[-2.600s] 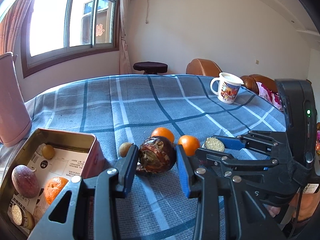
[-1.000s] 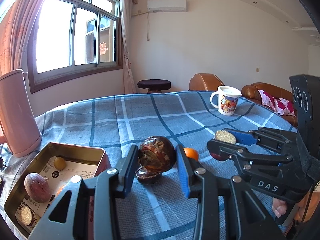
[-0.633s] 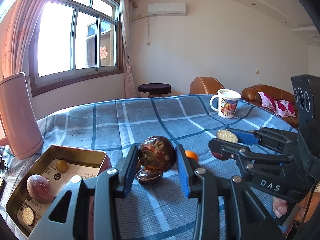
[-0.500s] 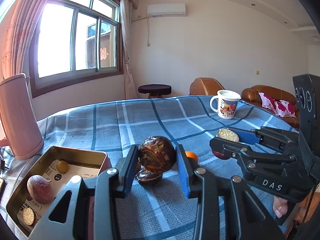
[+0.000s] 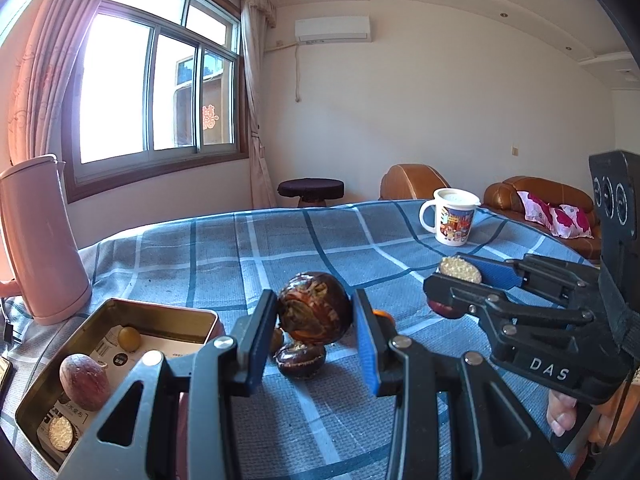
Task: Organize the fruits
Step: 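Lift the dark brown fruit in the left tool while the right tool lifts the golden slice, then carry the dark brown fruit in the left tool while the right tool carries the slice over the tin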
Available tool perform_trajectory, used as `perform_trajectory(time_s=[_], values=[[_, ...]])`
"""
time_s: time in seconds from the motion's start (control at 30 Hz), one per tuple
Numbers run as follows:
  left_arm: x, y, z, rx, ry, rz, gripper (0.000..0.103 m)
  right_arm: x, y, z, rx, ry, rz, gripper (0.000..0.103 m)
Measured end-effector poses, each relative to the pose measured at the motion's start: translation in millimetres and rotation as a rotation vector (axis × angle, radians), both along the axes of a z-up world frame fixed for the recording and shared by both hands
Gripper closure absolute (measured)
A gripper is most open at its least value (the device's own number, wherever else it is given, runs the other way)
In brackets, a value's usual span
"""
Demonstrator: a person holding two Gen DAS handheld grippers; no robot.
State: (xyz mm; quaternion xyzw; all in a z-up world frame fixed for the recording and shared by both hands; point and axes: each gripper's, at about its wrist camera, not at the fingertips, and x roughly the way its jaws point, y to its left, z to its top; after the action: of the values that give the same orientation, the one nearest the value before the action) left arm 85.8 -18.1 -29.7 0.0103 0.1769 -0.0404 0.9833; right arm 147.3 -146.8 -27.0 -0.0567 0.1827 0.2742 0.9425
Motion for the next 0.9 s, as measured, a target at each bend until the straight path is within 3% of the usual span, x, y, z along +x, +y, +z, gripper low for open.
perform_trajectory(time_s=[0.9], values=[[-12,-1,5,0.009,-0.075,0.007,0.063,-12,-10,5,0.048,-0.078,-0.011,0.066]])
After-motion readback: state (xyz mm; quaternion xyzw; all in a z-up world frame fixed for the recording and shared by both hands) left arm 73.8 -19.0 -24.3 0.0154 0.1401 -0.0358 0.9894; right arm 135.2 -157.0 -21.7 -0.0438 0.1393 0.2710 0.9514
